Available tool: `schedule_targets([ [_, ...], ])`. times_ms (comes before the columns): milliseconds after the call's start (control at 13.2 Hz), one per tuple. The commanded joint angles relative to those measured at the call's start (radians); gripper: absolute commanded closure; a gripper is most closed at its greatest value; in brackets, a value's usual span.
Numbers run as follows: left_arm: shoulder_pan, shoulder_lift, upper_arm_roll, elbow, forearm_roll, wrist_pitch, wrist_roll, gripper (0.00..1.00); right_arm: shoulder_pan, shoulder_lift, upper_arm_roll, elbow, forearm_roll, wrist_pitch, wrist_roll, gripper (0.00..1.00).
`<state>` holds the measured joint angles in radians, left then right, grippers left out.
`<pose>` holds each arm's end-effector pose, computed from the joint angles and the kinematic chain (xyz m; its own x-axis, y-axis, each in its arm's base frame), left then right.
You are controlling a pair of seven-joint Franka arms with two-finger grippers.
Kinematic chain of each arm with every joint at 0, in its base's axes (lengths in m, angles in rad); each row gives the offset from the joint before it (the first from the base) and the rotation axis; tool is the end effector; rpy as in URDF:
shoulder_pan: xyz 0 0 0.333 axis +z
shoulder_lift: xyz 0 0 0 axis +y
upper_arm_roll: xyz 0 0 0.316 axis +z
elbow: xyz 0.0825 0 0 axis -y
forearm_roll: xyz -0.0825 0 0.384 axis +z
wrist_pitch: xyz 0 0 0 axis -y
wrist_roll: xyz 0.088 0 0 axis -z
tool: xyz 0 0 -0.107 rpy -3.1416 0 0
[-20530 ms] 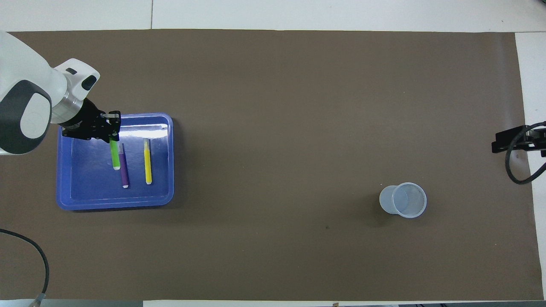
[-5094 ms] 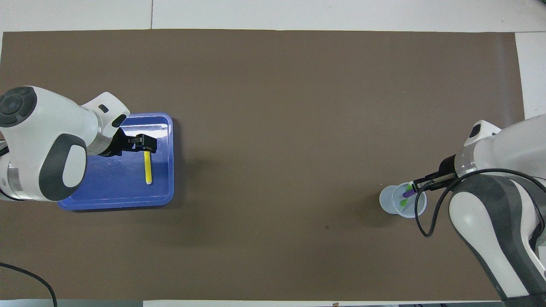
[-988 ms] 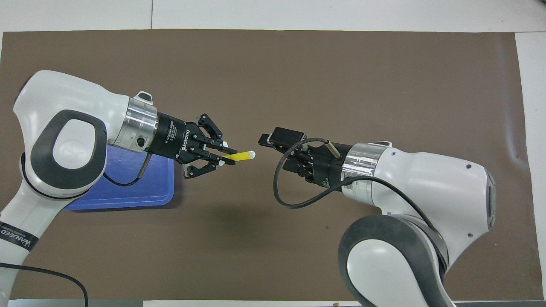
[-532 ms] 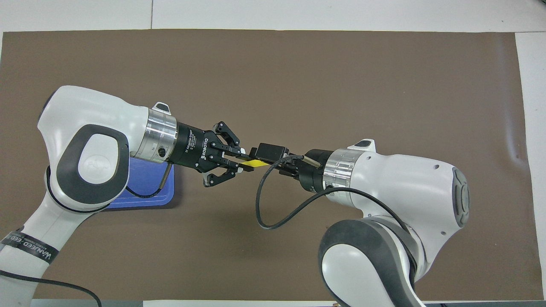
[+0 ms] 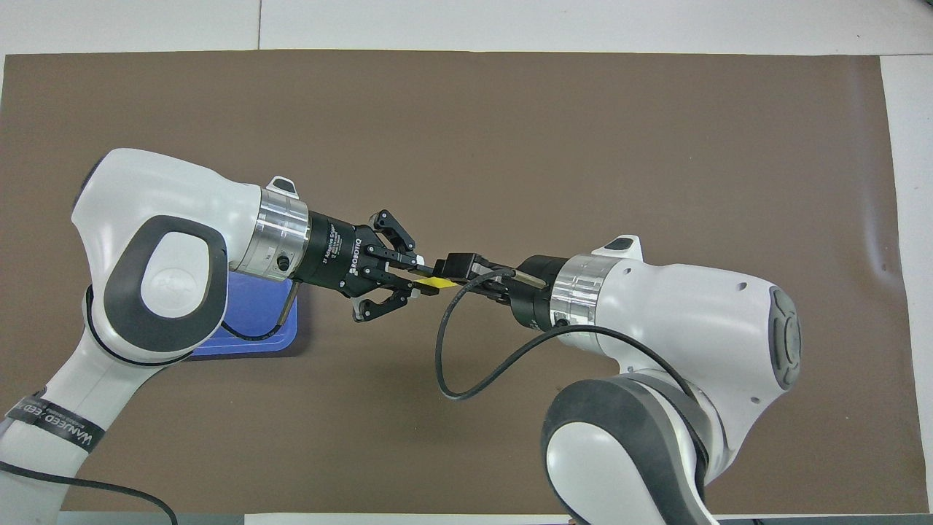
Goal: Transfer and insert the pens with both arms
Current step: 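Grasp the yellow pen with the right gripper and open the left gripper, then insert the yellow pen into the cup while the left gripper withdraws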
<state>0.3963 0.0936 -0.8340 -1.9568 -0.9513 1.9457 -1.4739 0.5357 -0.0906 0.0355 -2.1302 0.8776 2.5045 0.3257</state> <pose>0.5030 -0.2845 0.4665 -0.0038 0.6121 -0.7908 0.9679 -0.1964 -0.1567 0.4729 0.2980 0.4968 0.9417 -0.3345 -0.0376 -0.2609 -0.6547 -0.7094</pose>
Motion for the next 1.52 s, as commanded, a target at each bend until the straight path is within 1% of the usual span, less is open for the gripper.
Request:
schedule_targets([
  [0, -0.008, -0.040, 0.009, -0.027, -0.026, 0.018, -0.009, 1.00, -0.003, 0.000, 0.001, 0.001, -0.011, -0.016, -0.014, 1.00],
  [304, -0.008, -0.044, 0.009, -0.027, -0.026, 0.018, -0.011, 1.00, -0.003, 0.000, 0.001, 0.001, -0.011, -0.024, -0.014, 1.00],
  [380, -0.008, -0.044, 0.010, -0.024, -0.024, 0.027, -0.002, 0.96, -0.005, -0.003, 0.000, 0.001, -0.011, -0.047, -0.014, 1.00],
  [456, -0.004, -0.043, 0.010, -0.016, -0.021, 0.062, -0.011, 0.10, -0.009, -0.009, 0.000, 0.001, -0.012, -0.059, -0.014, 1.00],
  [532, -0.001, -0.046, 0.012, -0.014, -0.017, 0.068, -0.013, 0.00, -0.013, -0.015, -0.002, 0.001, -0.012, -0.074, -0.013, 1.00],
  [684, 0.003, -0.051, 0.012, -0.005, 0.038, 0.068, -0.006, 0.00, -0.038, -0.034, -0.005, 0.001, -0.049, -0.133, -0.013, 1.00],
  [760, 0.003, -0.049, 0.012, 0.001, 0.102, 0.070, -0.002, 0.00, -0.066, -0.049, -0.005, 0.001, -0.099, -0.186, -0.013, 1.00],
  [836, 0.001, -0.045, 0.012, 0.013, 0.180, 0.076, 0.004, 0.00, -0.091, -0.057, -0.006, 0.006, -0.155, -0.243, -0.014, 1.00],
  [988, 0.006, -0.034, 0.012, 0.048, 0.413, 0.070, 0.029, 0.00, -0.138, -0.078, -0.008, 0.035, -0.280, -0.368, -0.016, 1.00],
  [1065, 0.007, -0.034, 0.012, 0.065, 0.519, 0.058, 0.064, 0.00, -0.163, -0.083, -0.008, 0.065, -0.349, -0.441, -0.016, 1.00],
  [1141, 0.013, -0.031, 0.016, 0.078, 0.579, 0.021, 0.142, 0.00, -0.193, -0.083, -0.009, 0.097, -0.405, -0.511, -0.014, 1.00],
  [1217, 0.031, -0.031, 0.019, 0.091, 0.598, -0.037, 0.287, 0.00, -0.230, -0.080, -0.009, 0.116, -0.458, -0.571, -0.017, 1.00],
  [1293, 0.050, -0.034, 0.022, 0.098, 0.600, -0.088, 0.434, 0.00, -0.277, -0.083, -0.008, 0.110, -0.521, -0.594, -0.046, 1.00],
  [1369, 0.076, -0.037, 0.024, 0.107, 0.621, -0.135, 0.534, 0.00, -0.304, -0.086, -0.008, 0.098, -0.551, -0.610, -0.116, 1.00],
  [1445, 0.097, -0.035, 0.023, 0.128, 0.679, -0.177, 0.605, 0.00, -0.328, -0.086, -0.009, 0.072, -0.577, -0.631, -0.175, 1.00],
])
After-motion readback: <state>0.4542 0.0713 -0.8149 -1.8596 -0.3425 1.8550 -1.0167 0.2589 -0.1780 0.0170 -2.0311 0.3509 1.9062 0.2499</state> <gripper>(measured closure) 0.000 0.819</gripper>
